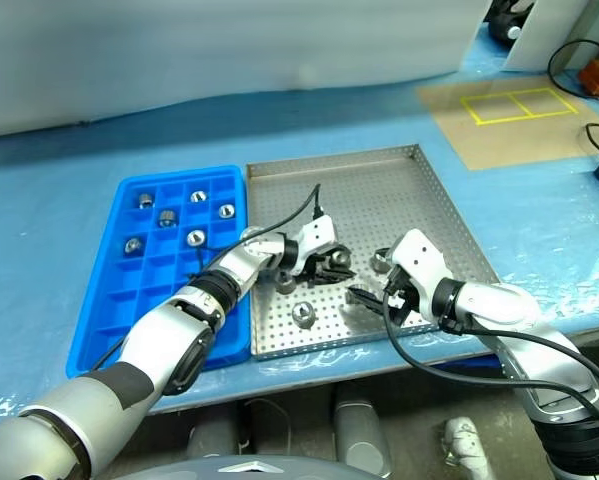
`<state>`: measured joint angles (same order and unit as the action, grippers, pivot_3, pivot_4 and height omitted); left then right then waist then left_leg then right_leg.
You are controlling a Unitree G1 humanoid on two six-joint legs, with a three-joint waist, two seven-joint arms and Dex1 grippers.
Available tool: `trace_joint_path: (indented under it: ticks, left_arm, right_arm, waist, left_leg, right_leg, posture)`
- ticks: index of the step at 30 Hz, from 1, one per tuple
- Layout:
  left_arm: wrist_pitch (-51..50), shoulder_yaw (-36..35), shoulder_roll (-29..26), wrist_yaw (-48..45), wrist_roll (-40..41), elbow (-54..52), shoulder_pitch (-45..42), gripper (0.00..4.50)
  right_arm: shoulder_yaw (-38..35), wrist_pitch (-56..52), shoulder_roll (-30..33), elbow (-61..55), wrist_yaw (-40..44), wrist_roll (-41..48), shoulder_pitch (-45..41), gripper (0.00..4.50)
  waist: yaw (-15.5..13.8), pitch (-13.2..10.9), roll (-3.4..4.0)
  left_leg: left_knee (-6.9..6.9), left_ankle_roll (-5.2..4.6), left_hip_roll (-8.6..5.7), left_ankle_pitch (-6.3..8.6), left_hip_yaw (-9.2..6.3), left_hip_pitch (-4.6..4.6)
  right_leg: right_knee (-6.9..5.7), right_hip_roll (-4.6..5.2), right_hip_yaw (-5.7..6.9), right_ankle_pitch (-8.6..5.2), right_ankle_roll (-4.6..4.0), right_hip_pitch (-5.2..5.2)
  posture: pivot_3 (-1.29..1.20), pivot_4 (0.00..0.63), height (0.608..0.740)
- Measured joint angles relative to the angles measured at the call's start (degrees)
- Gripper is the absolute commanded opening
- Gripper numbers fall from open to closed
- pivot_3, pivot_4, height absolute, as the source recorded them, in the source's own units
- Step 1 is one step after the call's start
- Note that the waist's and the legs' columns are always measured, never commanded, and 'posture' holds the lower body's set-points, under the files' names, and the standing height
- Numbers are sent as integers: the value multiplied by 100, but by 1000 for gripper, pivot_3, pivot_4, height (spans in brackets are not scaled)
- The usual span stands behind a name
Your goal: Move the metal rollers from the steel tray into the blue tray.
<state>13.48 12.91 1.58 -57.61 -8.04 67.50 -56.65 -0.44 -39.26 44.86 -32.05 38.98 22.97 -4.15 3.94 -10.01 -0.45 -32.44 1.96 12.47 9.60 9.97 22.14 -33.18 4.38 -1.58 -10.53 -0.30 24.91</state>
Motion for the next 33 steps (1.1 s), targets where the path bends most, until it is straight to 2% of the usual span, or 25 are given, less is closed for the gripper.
trace_joint_path:
  ticks: [2, 3, 16, 20, 22, 27, 33]
  left_arm:
    - [2, 1, 0, -35, -2, 1, 0, 1918]
    - [14, 3, 0, -15, -14, 1, 0, 1857]
    - [42, -83, 0, 109, 5, 1, -3, 1857]
    - [-43, -391, -88, -114, 383, -235, -15, 1857]
    - [-169, -511, -291, -417, 630, -711, -25, 1857]
    - [-811, -596, -986, -1092, 1116, -2488, 224, 1857]
    - [-2177, -607, -2030, -1335, 1584, -4821, 1166, 1857]
  right_arm:
    - [0, 1, 0, 0, 0, -12, 0, 4500]
    - [0, 2, 0, 0, 1, -19, 0, 4500]
    - [1, 7, -3, 2, 14, -52, -70, 4500]
    - [7, 9, 1, 13, 165, -32, -216, 4500]
    - [28, 21, 8, 84, 302, -25, -371, 4500]
    - [258, 211, -21, 543, 637, -58, -985, 4500]
    - [1008, 756, -580, 1528, 1155, -295, -2079, 4500]
  waist:
    - [0, 0, 0]
    - [0, 0, 0]
    - [-1, 1, 1]
    - [0, -1, -1]
    - [-2, -2, -2]
    - [-46, -1, -1]
    - [-188, -8, 6]
  left_leg:
    - [0, 0, 0, 0, 0, 0]
    - [0, 0, 0, 0, 0, 0]
    - [1, 0, 0, 0, 0, 0]
    - [1, 0, 0, 0, 0, 15]
    - [4, 0, 2, -1, 0, 19]
    - [19, 4, 13, -3, 0, 17]
    - [31, 34, 35, -20, 2, 5]
  right_leg:
    - [0, 0, 0, 0, 0, 0]
    - [0, 0, 0, 0, 0, 0]
    - [0, 0, 1, 0, 1, 1]
    - [-1, 0, 0, 6, -8, 18]
    - [-2, 0, 0, 26, -41, 22]
    - [-4, 0, 6, 27, -43, 24]
    - [-43, -7, 15, 26, -46, 40]
  posture:
    - [-531, 150, 740]
    - [-531, 150, 740]
    - [-509, 150, 740]
    - [-471, 150, 740]
    - [-426, 150, 740]
    - [-333, 150, 740]
    - [-137, 150, 740]
